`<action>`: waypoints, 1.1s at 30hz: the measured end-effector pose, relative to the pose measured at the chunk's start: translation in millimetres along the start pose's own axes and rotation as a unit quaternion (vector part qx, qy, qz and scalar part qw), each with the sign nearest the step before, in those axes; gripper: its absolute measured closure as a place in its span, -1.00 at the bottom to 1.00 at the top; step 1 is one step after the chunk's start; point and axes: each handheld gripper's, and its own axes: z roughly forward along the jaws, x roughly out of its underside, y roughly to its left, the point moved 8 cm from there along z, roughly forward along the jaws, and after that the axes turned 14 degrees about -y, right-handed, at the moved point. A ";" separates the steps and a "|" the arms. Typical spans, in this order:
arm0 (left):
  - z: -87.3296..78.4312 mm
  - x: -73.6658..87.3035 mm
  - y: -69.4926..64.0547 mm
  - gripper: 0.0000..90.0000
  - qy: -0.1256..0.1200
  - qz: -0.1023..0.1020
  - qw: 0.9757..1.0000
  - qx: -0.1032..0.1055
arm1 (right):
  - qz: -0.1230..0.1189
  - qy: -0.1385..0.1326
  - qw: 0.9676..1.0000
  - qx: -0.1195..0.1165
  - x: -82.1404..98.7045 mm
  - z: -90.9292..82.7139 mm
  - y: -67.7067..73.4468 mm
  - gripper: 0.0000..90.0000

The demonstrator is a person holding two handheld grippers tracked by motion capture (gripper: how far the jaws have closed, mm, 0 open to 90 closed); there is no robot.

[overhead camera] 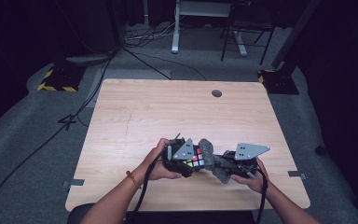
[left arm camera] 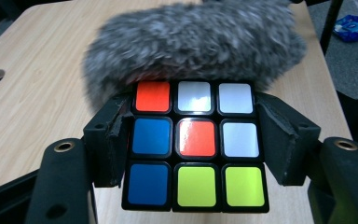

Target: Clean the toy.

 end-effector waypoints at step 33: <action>-0.1 32.0 28.4 -0.25 0.042 -0.027 0.998 -0.032 | 0.013 0.028 0.999 0.018 10.6 -12.0 -24.3 0.71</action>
